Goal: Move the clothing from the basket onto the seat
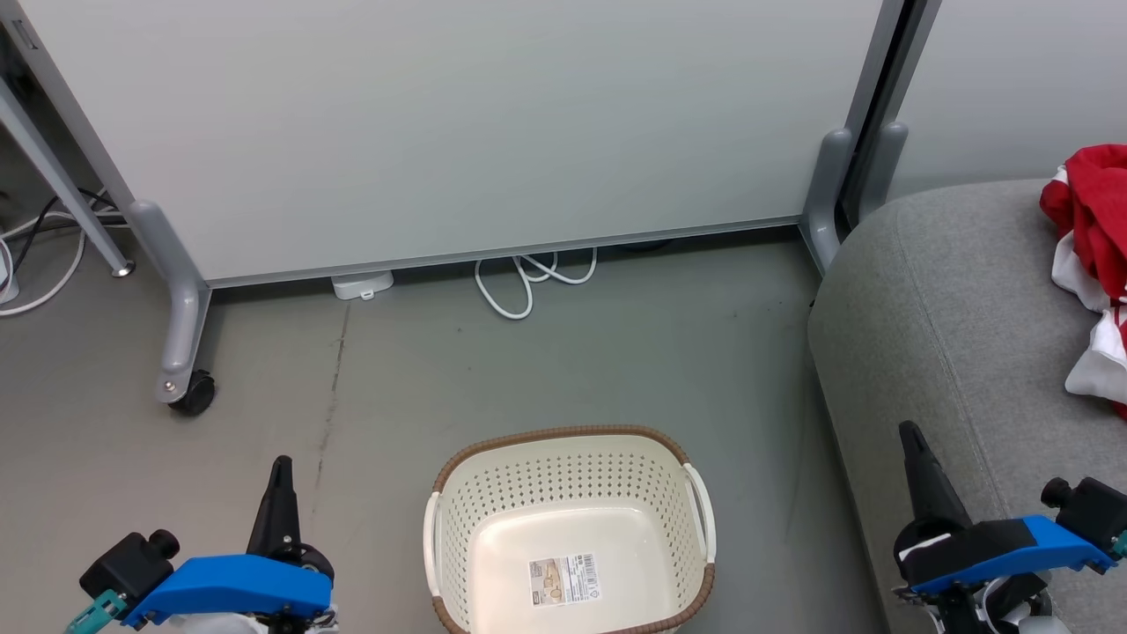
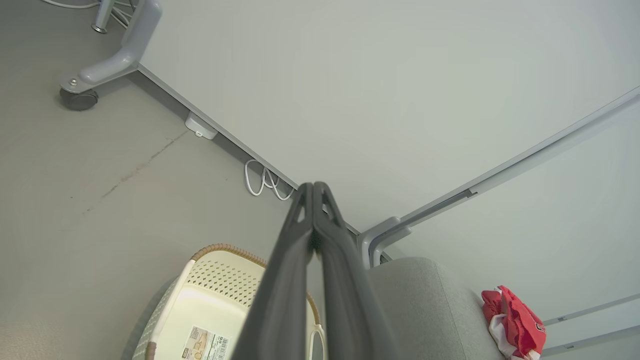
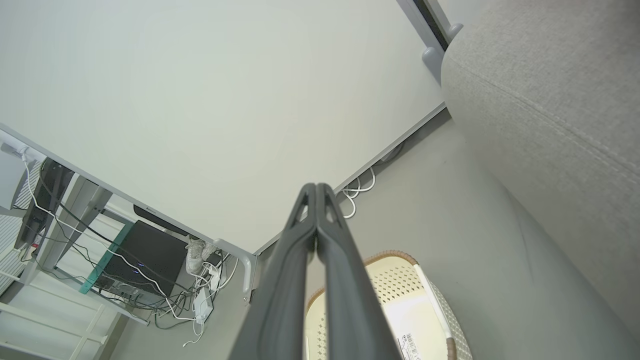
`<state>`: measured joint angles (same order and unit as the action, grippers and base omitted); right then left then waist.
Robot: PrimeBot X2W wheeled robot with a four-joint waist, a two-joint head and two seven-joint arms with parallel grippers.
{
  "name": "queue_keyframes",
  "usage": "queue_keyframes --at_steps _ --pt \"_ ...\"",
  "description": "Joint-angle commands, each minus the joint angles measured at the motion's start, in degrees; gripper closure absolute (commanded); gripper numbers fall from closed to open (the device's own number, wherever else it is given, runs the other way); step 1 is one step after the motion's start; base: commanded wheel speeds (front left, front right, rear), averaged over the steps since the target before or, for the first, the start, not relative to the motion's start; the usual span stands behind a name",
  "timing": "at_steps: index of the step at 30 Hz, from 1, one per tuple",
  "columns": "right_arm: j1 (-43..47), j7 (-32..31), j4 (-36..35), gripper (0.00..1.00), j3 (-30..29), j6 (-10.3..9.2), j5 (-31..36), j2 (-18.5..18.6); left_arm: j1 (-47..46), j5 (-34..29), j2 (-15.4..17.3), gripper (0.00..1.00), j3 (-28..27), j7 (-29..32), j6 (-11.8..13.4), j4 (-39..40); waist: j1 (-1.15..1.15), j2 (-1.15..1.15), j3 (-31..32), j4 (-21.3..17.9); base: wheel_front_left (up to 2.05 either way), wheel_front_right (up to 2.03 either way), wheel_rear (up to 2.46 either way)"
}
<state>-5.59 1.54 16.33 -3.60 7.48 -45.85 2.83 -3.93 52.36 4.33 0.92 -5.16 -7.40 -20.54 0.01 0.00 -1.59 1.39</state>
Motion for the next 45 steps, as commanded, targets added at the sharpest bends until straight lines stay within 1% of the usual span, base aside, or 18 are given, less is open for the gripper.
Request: queue_keyframes --at_steps 1,21,45 --pt "-0.7 -0.4 -0.9 1.0 -0.2 0.01 -2.0 0.1 -1.6 1.7 0.1 1.0 -0.5 0.4 -0.1 1.0 0.0 0.0 0.0 0.0 0.0 0.0 0.0" --pt "-0.7 -2.8 -1.4 1.0 -1.1 0.02 -15.8 0.1 -1.9 13.5 -0.4 1.0 -2.8 4.0 -0.1 2.8 0.0 0.0 0.4 -0.3 0.0 0.0 0.0" --pt "-0.8 -5.1 -1.9 1.0 -1.9 0.02 -29.3 0.1 -2.3 25.2 -0.8 1.0 -5.0 7.5 -0.1 4.5 -0.01 0.0 0.7 -0.7 0.0 0.0 0.0"
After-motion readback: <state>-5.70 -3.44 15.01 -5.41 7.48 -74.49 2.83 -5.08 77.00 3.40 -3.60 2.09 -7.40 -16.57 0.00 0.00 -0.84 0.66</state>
